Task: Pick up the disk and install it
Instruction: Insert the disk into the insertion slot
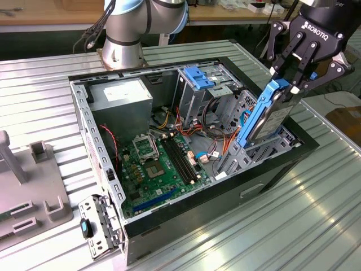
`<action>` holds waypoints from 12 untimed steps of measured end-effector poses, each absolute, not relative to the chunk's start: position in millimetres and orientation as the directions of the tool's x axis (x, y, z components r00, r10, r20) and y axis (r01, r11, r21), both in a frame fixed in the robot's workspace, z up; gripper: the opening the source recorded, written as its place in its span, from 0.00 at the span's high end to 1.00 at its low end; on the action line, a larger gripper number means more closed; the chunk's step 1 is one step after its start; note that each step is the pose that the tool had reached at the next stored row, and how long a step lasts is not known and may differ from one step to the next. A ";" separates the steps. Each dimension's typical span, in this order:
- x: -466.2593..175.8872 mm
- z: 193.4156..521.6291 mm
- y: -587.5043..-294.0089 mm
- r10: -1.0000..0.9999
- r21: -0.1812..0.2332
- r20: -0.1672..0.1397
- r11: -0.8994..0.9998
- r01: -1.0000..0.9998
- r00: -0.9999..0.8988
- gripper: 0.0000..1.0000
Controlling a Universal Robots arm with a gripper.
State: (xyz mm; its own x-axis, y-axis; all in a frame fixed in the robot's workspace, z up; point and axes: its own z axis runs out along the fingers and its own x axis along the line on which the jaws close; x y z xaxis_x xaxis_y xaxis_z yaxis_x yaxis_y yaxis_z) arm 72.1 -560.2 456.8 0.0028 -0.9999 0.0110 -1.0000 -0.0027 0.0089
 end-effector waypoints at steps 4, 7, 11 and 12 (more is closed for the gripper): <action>72.0 451.9 -560.2 -1.000 0.009 0.011 0.004 -1.000 -0.004 0.64; 72.0 444.4 -560.3 -1.000 0.009 0.011 0.014 -1.000 -0.014 0.64; 72.1 412.8 -560.6 -1.000 0.009 0.009 0.017 -1.000 -0.016 0.64; 72.1 409.8 -560.6 -1.000 0.009 0.009 0.017 -1.000 -0.016 0.64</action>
